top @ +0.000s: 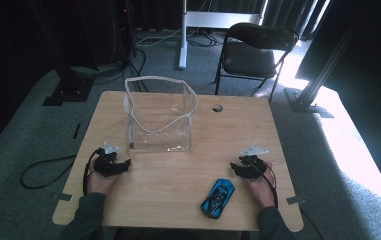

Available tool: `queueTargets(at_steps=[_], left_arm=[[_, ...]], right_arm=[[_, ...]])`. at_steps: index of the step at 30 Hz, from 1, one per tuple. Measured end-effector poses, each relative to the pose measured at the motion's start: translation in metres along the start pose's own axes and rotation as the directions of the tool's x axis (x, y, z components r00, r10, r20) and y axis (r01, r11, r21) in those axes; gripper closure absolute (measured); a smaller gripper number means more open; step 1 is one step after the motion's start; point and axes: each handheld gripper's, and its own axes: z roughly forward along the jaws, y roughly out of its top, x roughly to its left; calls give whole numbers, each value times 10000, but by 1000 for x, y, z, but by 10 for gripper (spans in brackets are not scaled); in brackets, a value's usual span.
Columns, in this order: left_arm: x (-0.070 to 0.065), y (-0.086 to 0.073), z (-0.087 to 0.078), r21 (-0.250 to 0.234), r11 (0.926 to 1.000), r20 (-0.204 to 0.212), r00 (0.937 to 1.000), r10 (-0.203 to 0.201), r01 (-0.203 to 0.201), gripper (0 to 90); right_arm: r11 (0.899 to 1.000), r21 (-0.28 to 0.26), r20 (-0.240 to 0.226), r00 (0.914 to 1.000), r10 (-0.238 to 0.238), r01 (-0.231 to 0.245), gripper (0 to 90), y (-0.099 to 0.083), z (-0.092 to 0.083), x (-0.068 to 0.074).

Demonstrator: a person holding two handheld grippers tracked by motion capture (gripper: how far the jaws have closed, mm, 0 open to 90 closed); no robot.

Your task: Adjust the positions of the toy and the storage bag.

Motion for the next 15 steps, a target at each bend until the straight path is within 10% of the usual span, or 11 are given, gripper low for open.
queueTargets(at_steps=[15], left_arm=[[-1,12,-1,-415,9990,-1,9998,178,-178,509]], right_arm=[[9918,-1089,-1550,9844,-833,667,682,60,11,29]])
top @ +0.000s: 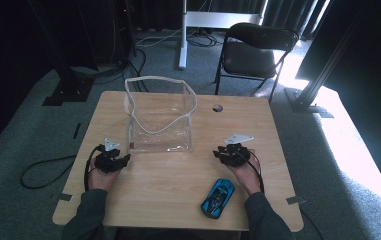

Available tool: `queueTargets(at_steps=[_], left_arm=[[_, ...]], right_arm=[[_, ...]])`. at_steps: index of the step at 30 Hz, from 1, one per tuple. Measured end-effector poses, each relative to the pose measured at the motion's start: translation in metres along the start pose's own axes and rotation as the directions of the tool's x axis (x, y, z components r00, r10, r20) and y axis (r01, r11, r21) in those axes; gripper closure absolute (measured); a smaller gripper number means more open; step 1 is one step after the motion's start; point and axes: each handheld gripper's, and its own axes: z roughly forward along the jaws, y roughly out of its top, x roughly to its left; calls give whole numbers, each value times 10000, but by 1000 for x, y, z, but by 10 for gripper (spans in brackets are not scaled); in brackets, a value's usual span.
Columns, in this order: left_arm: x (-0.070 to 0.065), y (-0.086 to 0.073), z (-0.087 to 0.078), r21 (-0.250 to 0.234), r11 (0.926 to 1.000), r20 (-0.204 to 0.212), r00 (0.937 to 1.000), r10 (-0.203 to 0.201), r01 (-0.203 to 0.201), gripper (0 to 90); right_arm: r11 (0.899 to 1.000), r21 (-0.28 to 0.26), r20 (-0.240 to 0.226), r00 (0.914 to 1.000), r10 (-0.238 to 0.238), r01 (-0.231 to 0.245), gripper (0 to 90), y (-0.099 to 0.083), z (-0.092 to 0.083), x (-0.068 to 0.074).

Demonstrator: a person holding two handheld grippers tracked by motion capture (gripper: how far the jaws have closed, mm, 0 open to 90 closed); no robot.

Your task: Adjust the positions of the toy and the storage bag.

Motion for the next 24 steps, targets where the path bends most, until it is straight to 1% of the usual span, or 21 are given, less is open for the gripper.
queueTargets(at_steps=[1,2,3,4,6,7,8,9,10,11,14,15,17,18,20,21,22,24], left_arm=[[0,0,0,0,10000,0,10000,0,0,521],[-1,2,2,26,10000,-42,10000,46,-45,521],[-1,3,3,5,10000,-76,10000,64,-64,561],[-1,3,3,5,10000,-76,10000,64,-64,571],[-1,5,4,25,10000,-75,9999,95,-95,582],[-2,5,6,3,9999,-129,9999,115,-115,598],[-2,6,8,55,9998,-185,9996,200,-199,602],[-2,6,8,55,9998,-185,9996,200,-199,606],[-2,6,9,69,9997,-210,9995,231,-230,614],[-2,7,11,142,9995,-260,9993,282,-279,621],[-3,7,13,114,9996,-281,9992,270,-267,641],[-3,7,13,88,9996,-296,9992,285,-282,668],[-3,8,14,99,9995,-297,9991,299,-297,679],[-3,8,15,154,9993,-263,9991,333,-329,711],[-3,8,16,144,9994,-243,9992,315,-312,725],[-4,9,16,135,9994,-199,9992,335,-332,756],[-5,9,17,173,9988,-190,9987,466,-463,777],[-6,9,17,198,9984,-180,9985,526,-523,809]], right_arm=[[10000,0,0,10000,0,0,682,0,0,0],[10000,-32,-97,10000,-11,11,683,2,3,1],[9997,-73,-323,9992,-239,237,709,10,11,7],[9997,-73,-323,9992,-239,237,709,10,11,7],[9992,-68,-490,9980,-389,386,722,15,17,11],[9984,-60,-587,9967,-556,554,730,21,23,14],[9979,-92,-643,9959,-639,634,731,25,25,16],[9979,-92,-643,9959,-639,634,731,25,25,16],[9971,-123,-699,9947,-760,753,736,32,31,18],[9968,-128,-717,9943,-795,788,742,35,34,19],[9962,-142,-876,9924,-863,854,755,41,39,20],[9956,-144,-975,9909,-932,922,778,47,44,21],[9955,-163,-1053,9899,-946,934,788,50,46,22],[9960,-232,-1191,9890,-879,857,790,55,50,23],[9960,-263,-1243,9884,-877,851,792,57,52,24],[9958,-265,-1253,9880,-904,877,804,61,55,26],[9959,-256,-1314,9873,-889,863,812,61,57,27],[9951,-243,-1283,9869,-980,956,868,62,59,29]])
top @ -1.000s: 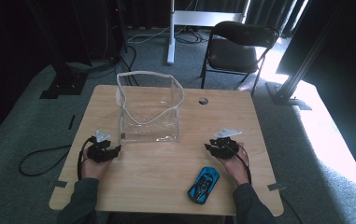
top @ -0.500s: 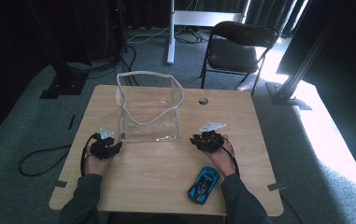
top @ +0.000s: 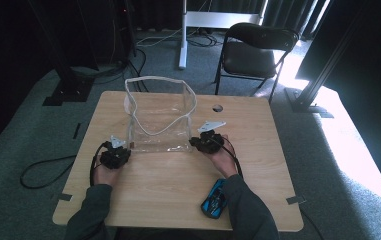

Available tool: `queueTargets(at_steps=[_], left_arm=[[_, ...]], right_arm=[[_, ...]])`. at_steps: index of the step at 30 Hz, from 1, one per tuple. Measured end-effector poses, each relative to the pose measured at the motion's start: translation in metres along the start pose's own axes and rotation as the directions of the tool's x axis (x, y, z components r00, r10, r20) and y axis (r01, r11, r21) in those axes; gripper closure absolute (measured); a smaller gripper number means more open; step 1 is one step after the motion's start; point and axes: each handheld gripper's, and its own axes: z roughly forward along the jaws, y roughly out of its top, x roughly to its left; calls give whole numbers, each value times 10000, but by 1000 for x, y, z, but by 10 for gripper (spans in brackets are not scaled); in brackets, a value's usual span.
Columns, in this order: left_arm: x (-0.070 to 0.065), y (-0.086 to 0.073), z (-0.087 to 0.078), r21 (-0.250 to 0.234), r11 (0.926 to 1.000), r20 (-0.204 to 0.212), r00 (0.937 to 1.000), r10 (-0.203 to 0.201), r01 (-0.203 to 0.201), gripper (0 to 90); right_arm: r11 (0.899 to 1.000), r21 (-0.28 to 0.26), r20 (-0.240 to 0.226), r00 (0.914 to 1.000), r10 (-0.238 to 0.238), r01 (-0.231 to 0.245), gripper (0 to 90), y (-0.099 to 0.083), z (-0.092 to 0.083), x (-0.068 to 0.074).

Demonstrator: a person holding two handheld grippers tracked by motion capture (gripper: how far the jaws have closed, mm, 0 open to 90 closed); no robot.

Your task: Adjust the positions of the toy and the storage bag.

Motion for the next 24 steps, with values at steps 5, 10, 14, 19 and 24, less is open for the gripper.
queueTargets(at_steps=[5,10,14,19,24], left_arm=[[-1,1,1,24,10000,-60,10000,72,-71,816],[-6,4,3,17,9997,-35,9997,226,-226,821],[-17,8,6,16,9988,120,9988,481,-481,823],[-28,12,8,11,9974,281,9970,720,-721,827],[-41,17,11,42,9957,479,9946,923,-926,830]], right_arm=[[9997,15,221,9995,-234,233,880,0,-1,2],[9996,41,269,9992,-283,282,880,-5,-6,3],[9992,180,429,9984,-357,349,880,-12,-18,3],[9994,207,579,9979,-276,264,880,-22,-31,-1],[9994,258,738,9970,-229,211,879,-29,-41,-4]])
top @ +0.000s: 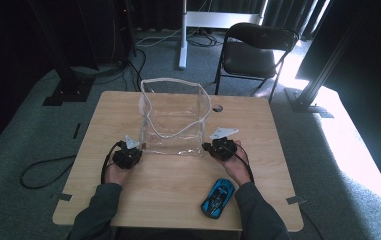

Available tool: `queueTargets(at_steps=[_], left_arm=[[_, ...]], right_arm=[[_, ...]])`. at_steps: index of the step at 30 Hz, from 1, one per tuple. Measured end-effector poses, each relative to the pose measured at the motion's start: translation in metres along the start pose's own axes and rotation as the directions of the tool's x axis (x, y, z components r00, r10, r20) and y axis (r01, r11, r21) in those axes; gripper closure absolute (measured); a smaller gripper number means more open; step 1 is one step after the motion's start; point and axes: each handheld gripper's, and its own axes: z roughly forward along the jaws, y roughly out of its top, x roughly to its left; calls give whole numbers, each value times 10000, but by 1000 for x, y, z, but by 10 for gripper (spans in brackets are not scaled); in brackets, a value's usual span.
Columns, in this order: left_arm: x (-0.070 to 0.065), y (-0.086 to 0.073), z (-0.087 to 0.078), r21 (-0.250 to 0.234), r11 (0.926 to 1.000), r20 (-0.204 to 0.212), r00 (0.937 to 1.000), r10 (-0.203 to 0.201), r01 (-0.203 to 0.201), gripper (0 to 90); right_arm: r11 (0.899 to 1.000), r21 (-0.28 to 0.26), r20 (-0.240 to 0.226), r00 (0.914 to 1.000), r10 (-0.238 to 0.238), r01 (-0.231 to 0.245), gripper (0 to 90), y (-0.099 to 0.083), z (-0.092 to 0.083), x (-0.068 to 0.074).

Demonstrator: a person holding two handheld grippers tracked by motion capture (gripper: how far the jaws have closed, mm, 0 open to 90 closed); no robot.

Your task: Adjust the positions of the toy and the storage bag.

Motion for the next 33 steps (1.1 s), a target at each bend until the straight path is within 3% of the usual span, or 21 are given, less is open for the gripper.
queueTargets(at_steps=[4,14,19,33], left_arm=[[-13,5,1,65,9998,211,9996,206,-207,833],[-29,8,1,102,9986,514,9974,504,-510,838],[-30,8,1,97,9985,656,9965,527,-535,835],[-34,4,-6,274,9963,454,9958,799,-812,854]], right_arm=[[9998,-85,176,9997,195,-194,878,-11,-11,-3],[9996,-136,323,9992,254,-250,878,-26,-27,-7],[9994,-198,303,9991,306,-300,878,-31,-32,-6],[9996,-261,173,9998,80,-76,877,-34,-35,4]])
